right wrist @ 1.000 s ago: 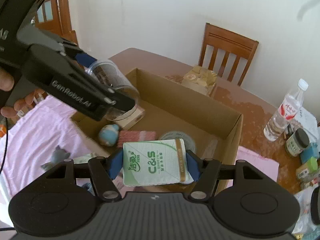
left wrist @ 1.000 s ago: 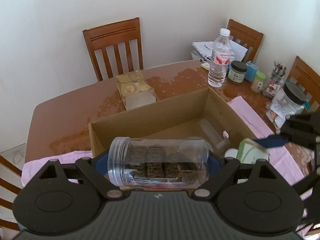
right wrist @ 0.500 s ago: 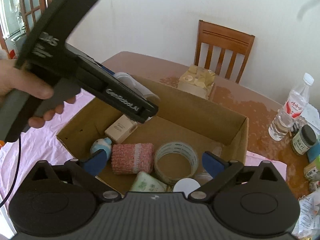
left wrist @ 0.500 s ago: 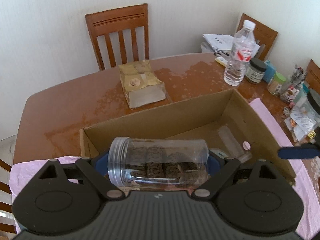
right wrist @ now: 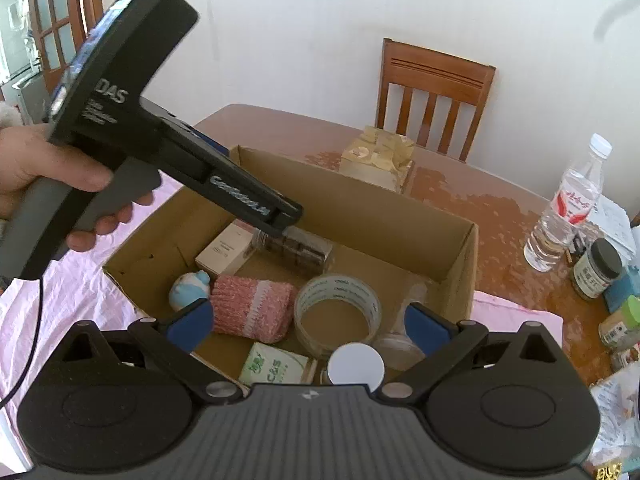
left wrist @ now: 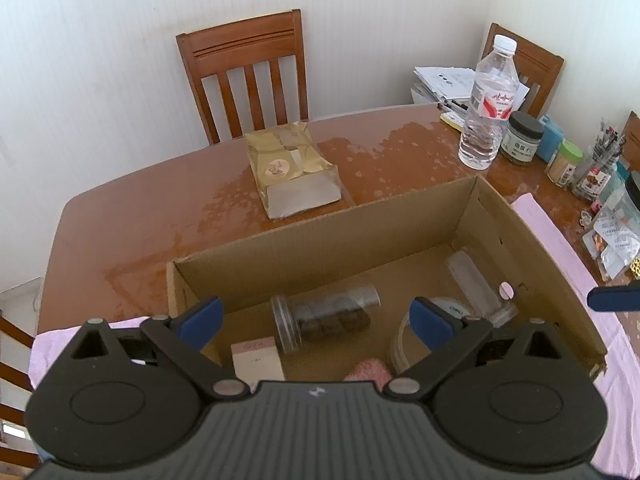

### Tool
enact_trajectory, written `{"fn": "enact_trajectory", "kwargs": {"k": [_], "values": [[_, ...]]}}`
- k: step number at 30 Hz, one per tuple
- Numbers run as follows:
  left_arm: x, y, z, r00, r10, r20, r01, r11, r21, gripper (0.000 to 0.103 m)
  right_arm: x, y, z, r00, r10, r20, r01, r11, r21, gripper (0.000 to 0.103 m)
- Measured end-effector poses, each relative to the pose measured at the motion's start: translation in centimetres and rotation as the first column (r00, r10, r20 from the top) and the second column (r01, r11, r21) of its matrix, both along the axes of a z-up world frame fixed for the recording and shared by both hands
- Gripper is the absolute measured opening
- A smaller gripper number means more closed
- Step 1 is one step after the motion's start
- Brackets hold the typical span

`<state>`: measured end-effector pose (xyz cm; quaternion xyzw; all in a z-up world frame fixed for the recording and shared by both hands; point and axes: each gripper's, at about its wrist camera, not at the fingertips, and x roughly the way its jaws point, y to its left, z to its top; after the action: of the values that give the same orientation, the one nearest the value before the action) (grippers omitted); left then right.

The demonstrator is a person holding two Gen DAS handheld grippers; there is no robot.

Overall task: Organize objects
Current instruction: 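Carry the cookie jar and tissue pack into the box, opening both tools, then withdraw both tools from the box back over the table items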

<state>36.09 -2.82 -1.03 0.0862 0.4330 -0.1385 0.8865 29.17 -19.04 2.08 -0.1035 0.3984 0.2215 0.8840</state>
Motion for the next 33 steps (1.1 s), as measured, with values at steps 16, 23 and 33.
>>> {"fn": "enact_trajectory", "kwargs": {"k": [16,23,33], "values": [[-6.7,1.1,2.3,0.996,0.040,0.075,-0.039,0.999,-0.013,0.101,-4.4,-2.8,-1.4,0.997,-0.072,-0.041,0.072,0.997,-0.003,0.103],[-10.8,2.1,2.3,0.993,0.049,0.109,-0.051,0.999,0.019,0.101,-7.0,-3.7,-2.6,0.992,-0.117,-0.049,0.116,0.993,-0.016,0.103],[-16.3,3.7,-1.0,0.990,0.125,0.060,-0.125,0.992,-0.006,0.101,-7.7,-3.7,-6.1,0.980,-0.162,-0.112,0.163,0.987,-0.001,0.103]]}}
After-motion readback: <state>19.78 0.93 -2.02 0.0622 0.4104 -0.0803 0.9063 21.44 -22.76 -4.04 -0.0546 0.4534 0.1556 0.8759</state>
